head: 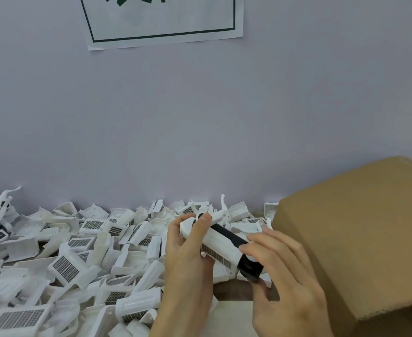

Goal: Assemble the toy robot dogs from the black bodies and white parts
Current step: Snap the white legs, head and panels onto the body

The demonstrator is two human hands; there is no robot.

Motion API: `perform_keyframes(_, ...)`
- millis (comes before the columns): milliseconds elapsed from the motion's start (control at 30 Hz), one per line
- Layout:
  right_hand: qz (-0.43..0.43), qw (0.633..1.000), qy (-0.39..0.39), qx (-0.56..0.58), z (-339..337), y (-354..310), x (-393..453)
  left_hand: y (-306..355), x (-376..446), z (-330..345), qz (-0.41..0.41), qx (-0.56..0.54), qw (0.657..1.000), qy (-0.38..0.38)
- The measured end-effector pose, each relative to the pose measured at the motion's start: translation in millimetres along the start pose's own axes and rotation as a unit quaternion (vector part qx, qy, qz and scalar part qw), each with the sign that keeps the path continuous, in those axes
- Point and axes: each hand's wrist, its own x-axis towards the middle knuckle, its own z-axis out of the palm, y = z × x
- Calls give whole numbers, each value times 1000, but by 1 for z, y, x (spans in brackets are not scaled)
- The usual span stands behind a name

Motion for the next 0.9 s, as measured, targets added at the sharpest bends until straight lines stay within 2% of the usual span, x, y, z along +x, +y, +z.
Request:
perform_keyframes(100,76,996,-19,49,-2,0,-2,0,0,-2,19,41,999,9)
perform_keyframes(167,186,974,-42,123,-6,-2,-3,0,1,-3,24,65,997,25)
perform_keyframes(233,299,928,-49,218,-6,-2,-5,0,0,-4,29,89,995,30)
perform_keyframes(300,392,862,-64,314,-6,2,-8,0,-2,-2,50,125,991,24)
perform_keyframes(333,419,838,-69,343,-6,3,-7,-1,-4,0,63,149,987,15)
perform_keyframes(433,456,800,-81,381,-5,5,-5,-4,-8,2,84,211,974,5)
perform_keyframes(500,494,768,-54,404,-3,8,-5,-6,-9,2,98,254,962,24)
perform_keyframes(600,566,681,27,464,-2,9,-1,-7,-9,8,147,301,942,19)
perform_keyframes(733,618,614,96,481,0,4,5,-17,-12,13,185,387,900,77)
perform_keyframes(767,628,611,106,470,1,2,6,-18,-13,15,188,399,893,87)
perform_keyframes(833,633,631,113,434,5,0,5,-21,-16,21,143,389,908,55)
perform_keyframes(900,610,689,90,381,5,-3,4,-22,-21,27,43,337,940,-33)
